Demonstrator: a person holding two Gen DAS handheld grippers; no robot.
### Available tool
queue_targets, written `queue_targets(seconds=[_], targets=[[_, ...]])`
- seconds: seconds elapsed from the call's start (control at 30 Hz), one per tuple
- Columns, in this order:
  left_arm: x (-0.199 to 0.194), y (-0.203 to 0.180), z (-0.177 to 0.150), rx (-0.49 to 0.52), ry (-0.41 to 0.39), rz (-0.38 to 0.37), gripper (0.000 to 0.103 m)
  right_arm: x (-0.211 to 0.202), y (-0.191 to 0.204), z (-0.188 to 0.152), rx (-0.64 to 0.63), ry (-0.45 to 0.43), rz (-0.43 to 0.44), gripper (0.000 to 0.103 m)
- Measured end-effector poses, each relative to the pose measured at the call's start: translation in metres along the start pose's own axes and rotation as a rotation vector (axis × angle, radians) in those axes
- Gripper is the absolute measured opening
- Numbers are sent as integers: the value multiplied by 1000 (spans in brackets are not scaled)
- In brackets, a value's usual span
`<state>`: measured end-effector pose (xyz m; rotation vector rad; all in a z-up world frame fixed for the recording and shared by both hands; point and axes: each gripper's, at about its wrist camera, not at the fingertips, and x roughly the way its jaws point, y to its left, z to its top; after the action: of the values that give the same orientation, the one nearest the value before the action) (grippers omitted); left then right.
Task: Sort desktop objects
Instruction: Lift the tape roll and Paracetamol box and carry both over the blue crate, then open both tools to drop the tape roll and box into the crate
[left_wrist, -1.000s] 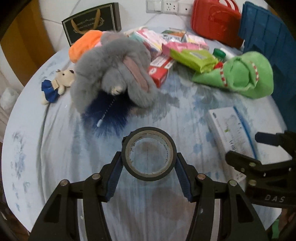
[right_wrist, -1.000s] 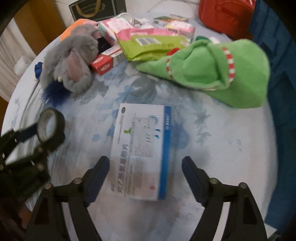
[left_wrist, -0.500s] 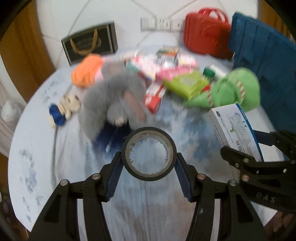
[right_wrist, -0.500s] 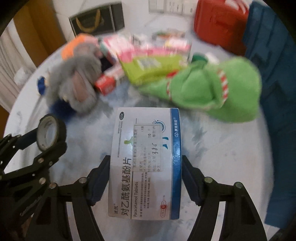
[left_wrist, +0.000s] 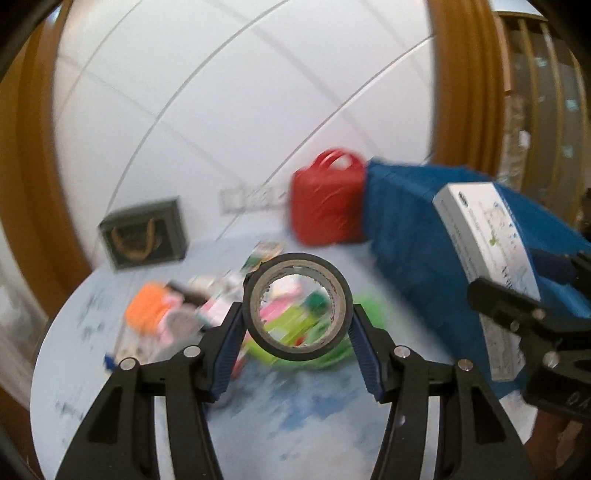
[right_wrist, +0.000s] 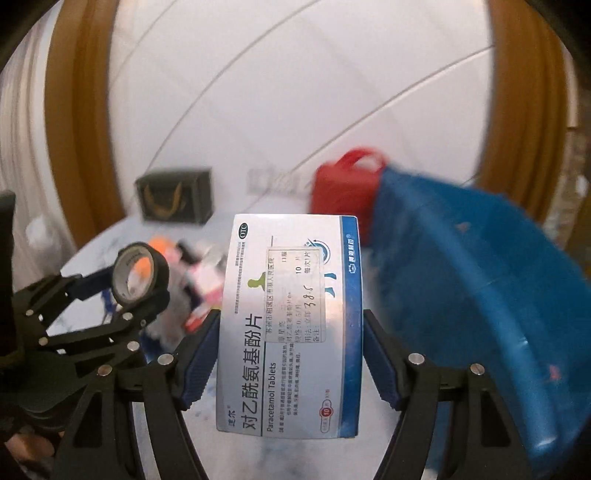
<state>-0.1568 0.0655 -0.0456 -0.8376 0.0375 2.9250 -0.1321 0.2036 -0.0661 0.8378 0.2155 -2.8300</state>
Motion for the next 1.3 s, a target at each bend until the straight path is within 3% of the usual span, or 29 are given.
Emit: queue_targets(seconds=[0.2,0.37,0.5,0.7,0.87,1.07,1.2,1.23,1.3], targets=[[-15,-96,44,52,-92,-81,55,-67,-93,24,46,-118,-111,72],[-11,-200,68,63,-113,-140,55,-83,-186,26,51,-117,-186,72],[5,-284,70,76,-57,-152,55,-77,-266,10,38,-54,-228,72],[38,-373,57,104,72,-123,55,-51,-344,-29,10,67,-248,72],[54,-407,49,123,129,-90,55,-42,-388,-49,23,113,-228,72],[57,-425,46,123,160,-40,56,-32,-413,-59,18,135,-222,73],[57,-427,44,117,154,-18,76,-28,-419,-59,11,139,-223,73],[56,-427,44,116,149,-13,77,-28,-421,-59,11,137,-221,76],[54,-428,44,116,145,-10,79,-29,-421,-59,9,133,-220,92]])
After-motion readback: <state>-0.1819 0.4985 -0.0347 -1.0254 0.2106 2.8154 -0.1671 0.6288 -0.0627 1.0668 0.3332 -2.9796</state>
